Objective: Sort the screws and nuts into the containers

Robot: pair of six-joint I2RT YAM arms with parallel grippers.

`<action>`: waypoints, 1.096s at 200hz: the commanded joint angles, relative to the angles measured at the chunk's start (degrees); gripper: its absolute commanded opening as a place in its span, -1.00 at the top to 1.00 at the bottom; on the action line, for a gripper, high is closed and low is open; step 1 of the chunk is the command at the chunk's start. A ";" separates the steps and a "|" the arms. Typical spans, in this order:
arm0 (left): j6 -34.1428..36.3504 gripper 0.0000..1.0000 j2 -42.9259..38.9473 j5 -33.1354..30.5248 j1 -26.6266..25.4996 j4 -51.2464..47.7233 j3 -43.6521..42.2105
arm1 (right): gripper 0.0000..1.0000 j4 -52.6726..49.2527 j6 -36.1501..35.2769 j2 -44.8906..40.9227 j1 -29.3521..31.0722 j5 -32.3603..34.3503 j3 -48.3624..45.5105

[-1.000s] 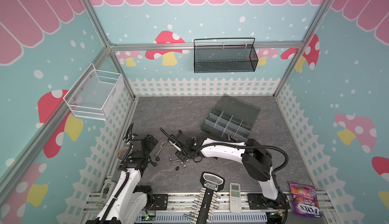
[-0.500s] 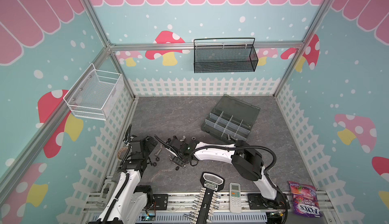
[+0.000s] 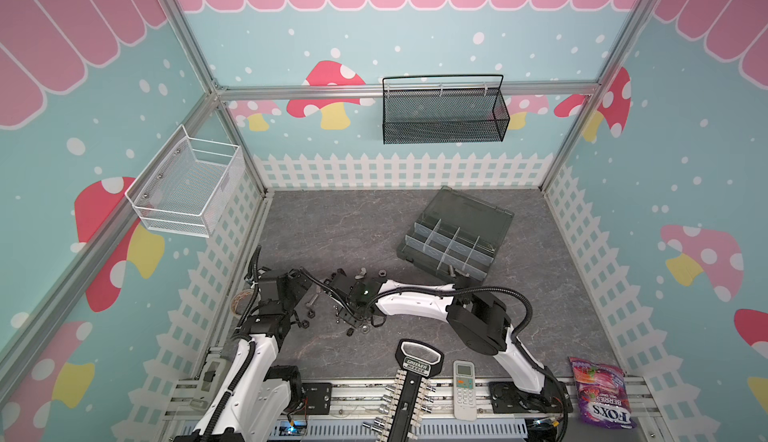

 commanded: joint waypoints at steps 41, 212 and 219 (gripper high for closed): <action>-1.10 -1.00 0.13 0.31 0.55 0.68 -0.49 | 0.16 -6.03 1.11 3.88 -0.74 -0.75 3.96; -0.32 -1.00 -0.18 -0.59 0.72 -0.41 0.39 | 1.00 -12.99 4.49 3.88 -3.24 -0.40 7.68; -0.31 -0.99 -0.18 -0.56 0.70 -0.50 0.31 | 1.00 -12.98 4.60 3.48 -3.34 -0.06 7.59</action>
